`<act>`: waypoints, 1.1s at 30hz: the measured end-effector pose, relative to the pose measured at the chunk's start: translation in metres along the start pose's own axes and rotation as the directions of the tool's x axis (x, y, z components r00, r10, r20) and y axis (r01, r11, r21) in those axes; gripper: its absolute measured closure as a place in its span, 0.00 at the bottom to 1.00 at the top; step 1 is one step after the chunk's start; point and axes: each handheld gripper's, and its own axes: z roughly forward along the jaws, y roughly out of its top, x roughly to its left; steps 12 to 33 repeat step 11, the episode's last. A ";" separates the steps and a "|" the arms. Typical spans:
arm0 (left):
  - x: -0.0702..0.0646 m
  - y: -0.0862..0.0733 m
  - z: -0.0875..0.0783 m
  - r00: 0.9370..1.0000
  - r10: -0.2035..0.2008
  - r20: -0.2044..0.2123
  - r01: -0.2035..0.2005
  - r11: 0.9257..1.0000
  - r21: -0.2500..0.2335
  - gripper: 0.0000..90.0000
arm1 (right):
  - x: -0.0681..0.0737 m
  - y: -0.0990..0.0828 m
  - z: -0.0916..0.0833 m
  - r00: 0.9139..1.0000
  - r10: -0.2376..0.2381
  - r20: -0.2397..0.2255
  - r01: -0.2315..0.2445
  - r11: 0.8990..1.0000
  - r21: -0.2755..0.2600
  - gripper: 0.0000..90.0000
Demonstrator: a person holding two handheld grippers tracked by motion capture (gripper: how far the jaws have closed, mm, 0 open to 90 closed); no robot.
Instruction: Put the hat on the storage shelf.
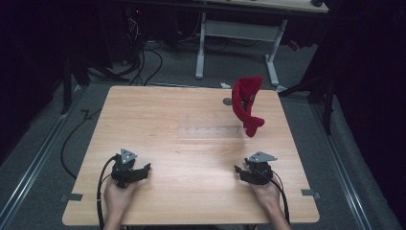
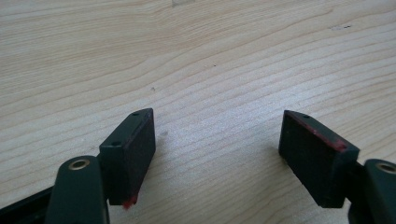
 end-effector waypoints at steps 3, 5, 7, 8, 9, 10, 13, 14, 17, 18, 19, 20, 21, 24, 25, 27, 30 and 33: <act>0.000 0.000 0.000 1.000 0.002 0.000 -0.002 1.000 -0.001 0.30 | -0.002 0.000 0.001 1.000 0.015 -0.003 -0.015 1.000 0.005 0.46; 0.000 0.000 0.000 1.000 0.002 0.000 -0.002 1.000 -0.001 0.30 | -0.003 0.001 0.001 1.000 0.013 0.000 -0.013 1.000 0.006 0.45; 0.000 0.000 0.000 1.000 0.002 0.000 -0.002 1.000 -0.001 0.30 | -0.003 0.001 0.001 1.000 0.018 0.006 -0.018 1.000 0.005 0.43; 0.000 0.000 0.000 1.000 0.003 0.000 -0.003 1.000 0.000 0.30 | -0.003 0.001 0.001 1.000 0.021 0.008 -0.021 1.000 0.006 0.43; 0.000 0.000 0.000 1.000 0.002 0.000 -0.002 1.000 -0.001 0.30 | -0.003 0.001 0.001 1.000 0.019 0.008 -0.019 1.000 0.006 0.43; 0.000 0.000 0.000 1.000 0.003 0.000 -0.003 1.000 0.000 0.30 | -0.003 0.001 0.001 1.000 0.020 0.008 -0.020 1.000 0.006 0.43; 0.000 0.000 0.000 1.000 0.002 0.000 -0.002 1.000 0.000 0.30 | -0.003 0.001 0.001 1.000 0.021 0.008 -0.021 1.000 0.007 0.43; 0.000 0.000 0.000 1.000 0.002 0.000 -0.002 1.000 0.000 0.30 | -0.003 0.001 0.001 1.000 0.021 0.008 -0.021 1.000 0.007 0.43; 0.000 0.000 0.000 1.000 0.002 0.000 -0.002 1.000 0.000 0.30 | -0.003 0.001 0.001 1.000 0.021 0.008 -0.021 1.000 0.007 0.43; 0.000 0.000 0.000 1.000 0.002 0.000 -0.002 1.000 0.000 0.30 | -0.003 0.001 0.001 1.000 0.021 0.008 -0.021 1.000 0.007 0.43; 0.000 0.000 0.000 1.000 0.002 0.000 -0.002 1.000 0.000 0.30 | -0.003 0.001 0.001 1.000 0.021 0.008 -0.021 1.000 0.007 0.43; 0.000 0.000 0.000 1.000 0.002 0.000 -0.002 1.000 0.000 0.30 | -0.003 0.001 0.001 1.000 0.021 0.008 -0.021 1.000 0.007 0.43; 0.000 0.000 0.000 1.000 0.002 0.000 -0.002 1.000 0.000 0.30 | -0.003 0.001 0.001 1.000 0.021 0.008 -0.021 1.000 0.007 0.43; 0.000 0.000 0.000 1.000 0.002 0.000 -0.002 1.000 0.000 0.30 | -0.003 0.001 0.001 1.000 0.021 0.008 -0.021 1.000 0.007 0.43; 0.000 0.000 0.000 1.000 0.002 0.000 -0.002 1.000 0.000 0.30 | -0.003 0.001 0.001 1.000 0.021 0.008 -0.021 1.000 0.007 0.43; 0.000 0.000 0.000 1.000 0.002 0.000 -0.002 1.000 0.000 0.30 | -0.003 0.001 0.001 1.000 0.021 0.008 -0.021 1.000 0.007 0.43; 0.000 0.000 0.000 1.000 0.002 0.000 -0.002 1.000 0.000 0.30 | -0.003 0.001 0.001 1.000 0.021 0.008 -0.021 1.000 0.007 0.43; 0.000 0.000 0.000 1.000 0.002 0.000 -0.002 1.000 0.000 0.30 | -0.003 0.001 0.001 1.000 0.021 0.008 -0.021 1.000 0.007 0.43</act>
